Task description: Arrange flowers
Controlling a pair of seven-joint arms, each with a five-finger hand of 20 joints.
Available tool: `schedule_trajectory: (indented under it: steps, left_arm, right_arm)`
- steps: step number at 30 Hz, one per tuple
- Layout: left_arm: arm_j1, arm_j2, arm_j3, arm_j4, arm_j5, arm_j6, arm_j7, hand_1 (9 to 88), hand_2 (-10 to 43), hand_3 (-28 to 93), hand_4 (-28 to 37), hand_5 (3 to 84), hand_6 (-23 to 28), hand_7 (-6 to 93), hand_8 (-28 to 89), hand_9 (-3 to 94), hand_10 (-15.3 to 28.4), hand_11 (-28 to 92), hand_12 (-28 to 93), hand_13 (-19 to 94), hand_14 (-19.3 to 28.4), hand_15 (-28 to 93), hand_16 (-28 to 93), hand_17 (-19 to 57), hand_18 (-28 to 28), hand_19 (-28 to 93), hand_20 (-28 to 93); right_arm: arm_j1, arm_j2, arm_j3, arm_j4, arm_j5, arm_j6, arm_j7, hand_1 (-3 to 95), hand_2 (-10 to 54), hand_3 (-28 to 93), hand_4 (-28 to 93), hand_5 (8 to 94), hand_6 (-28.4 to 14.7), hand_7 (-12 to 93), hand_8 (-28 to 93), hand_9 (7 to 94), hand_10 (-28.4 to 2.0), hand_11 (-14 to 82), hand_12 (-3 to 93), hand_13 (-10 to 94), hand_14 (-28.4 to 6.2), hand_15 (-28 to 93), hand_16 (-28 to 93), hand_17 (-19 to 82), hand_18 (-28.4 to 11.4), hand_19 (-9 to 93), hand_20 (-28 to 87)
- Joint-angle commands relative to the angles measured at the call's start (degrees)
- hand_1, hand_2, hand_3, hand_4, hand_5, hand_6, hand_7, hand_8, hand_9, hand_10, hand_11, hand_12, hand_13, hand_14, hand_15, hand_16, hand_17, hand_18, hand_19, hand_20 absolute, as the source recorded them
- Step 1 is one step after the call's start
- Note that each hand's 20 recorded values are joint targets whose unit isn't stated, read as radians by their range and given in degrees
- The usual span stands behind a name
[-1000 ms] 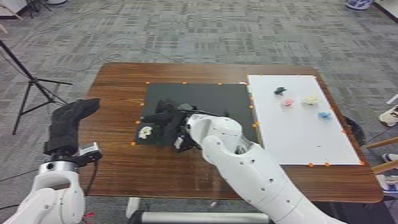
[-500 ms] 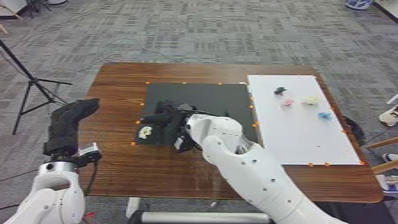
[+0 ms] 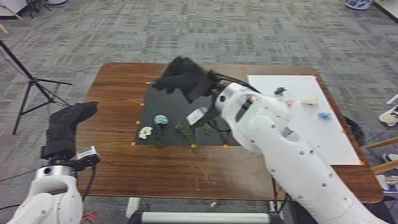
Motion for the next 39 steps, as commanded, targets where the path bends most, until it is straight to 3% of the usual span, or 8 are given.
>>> schedule_trajectory:
  steps: [1, 3, 8, 12, 15, 22, 34, 39]
  left_arm:
    - [2.0, -0.35, -2.18, -1.18, -0.12, 1.09, 0.39, 28.3, 18.9, 68, -28.3, 55.4, 2.5, 20.4, -9, 53.7, 13.6, 23, 10, 41, 15.7, 21, -4, 6.3, 8.6, 6, 15]
    - [2.3, -0.62, -2.44, -1.3, -0.14, 1.51, 0.26, 28.3, 19.1, 68, -28.3, 55.4, 2.5, 20.5, -9, 53.8, 13.6, 22, 10, 42, 15.8, 21, -4, 6.3, 8.6, 6, 15]
    - [3.5, -1.47, -2.45, -1.87, 0.01, 1.58, 0.53, 28.1, 19.0, 69, -28.3, 55.4, 2.5, 20.4, -9, 53.8, 13.6, 23, 10, 42, 15.8, 21, -4, 6.3, 8.6, 6, 15]
    - [4.9, -1.74, -2.6, -2.31, -0.26, 1.97, 0.59, 28.0, 18.8, 69, -28.3, 55.5, 2.5, 20.4, -9, 53.8, 13.7, 22, 10, 42, 15.8, 21, -5, 6.4, 8.6, 6, 15]
    - [4.7, -1.55, -2.41, -2.32, 0.05, 1.42, 0.61, 28.0, 18.8, 69, -28.3, 55.5, 2.5, 20.3, -9, 53.8, 13.6, 22, 10, 42, 15.7, 21, -5, 6.4, 8.6, 6, 15]
    - [4.7, -1.41, -2.32, -2.49, 0.44, 1.11, 0.9, 28.0, 18.7, 69, -28.3, 55.5, 2.5, 20.4, -9, 53.8, 13.6, 23, 10, 41, 15.7, 21, -4, 6.4, 8.6, 5, 15]
    - [5.7, -2.36, -1.9, -3.01, 0.16, 2.03, 1.32, 28.0, 18.6, 69, -28.3, 55.5, 2.5, 20.4, -9, 53.8, 13.6, 23, 10, 42, 15.6, 21, -4, 6.4, 8.6, 6, 15]
    - [5.8, -2.56, -1.67, -3.2, 0.1, 1.68, 1.54, 28.0, 18.6, 69, -28.3, 55.4, 2.5, 20.4, -9, 53.9, 13.8, 23, 10, 42, 15.7, 21, -4, 6.4, 8.6, 5, 15]
  right_arm:
    - [-10.1, 18.4, 17.5, -7.6, -9.6, 11.3, -1.8, 31.7, -2.9, 62, -14, 66.2, -1.6, 17, -9, 70.0, -13.3, 11.1, 13.8, 75, -10.0, 51, 31, 38, -23.5, 84, 48]
    - [-13.9, 21.4, 22.7, -6.4, -10.9, 11.9, -1.7, 34.4, -8.7, 66, -16, 59.5, -1.6, 19, -10, 64.0, -13.8, 10.5, 14.6, 68, -12.0, 51, 30, 33, -23.1, 77, 50]
    - [-26.5, 25.3, 35.1, -3.6, -21.4, 16.2, -3.0, 33.7, -9.5, 66, -21, 52.6, -2.3, 20, -9, 58.2, -13.6, 10.9, 16.1, 64, -12.8, 52, 30, 31, -23.0, 75, 52]
    - [-30.5, 24.2, 40.0, -1.3, -24.3, 13.0, -1.9, 30.0, -9.5, 68, -25, 48.2, -2.9, 19, -8, 54.3, -14.7, 11.9, 18.8, 62, -13.7, 54, 30, 29, -23.4, 74, 54]
    - [-31.1, 23.9, 41.3, 2.0, -27.7, 12.2, -1.7, 26.1, -9.5, 71, -28, 46.1, -3.4, 20, -7, 51.1, -15.6, 13.7, 21.6, 60, -14.4, 54, 30, 28, -24.1, 73, 55]
    - [-32.5, 24.7, 43.1, 8.0, -32.1, 11.4, -6.5, 28.3, -9.5, 71, -28, 50.7, -1.8, 25, -8, 58.5, -14.3, 20.8, 23.2, 63, -13.3, 55, 29, 30, -23.5, 74, 56]
    - [-28.4, 23.8, 40.2, 15.5, -35.1, 9.9, -9.6, 29.0, -9.5, 72, -28, 52.2, -0.8, 26, -10, 60.8, -13.4, 20.1, 21.1, 64, -12.7, 54, 29, 30, -23.2, 73, 55]
    - [-26.3, 23.4, 38.0, 17.9, -37.2, 9.5, -11.4, 30.4, -9.5, 72, -28, 53.7, -0.2, 27, -11, 63.8, -12.9, 21.1, 21.0, 66, -12.3, 53, 29, 30, -23.2, 74, 56]
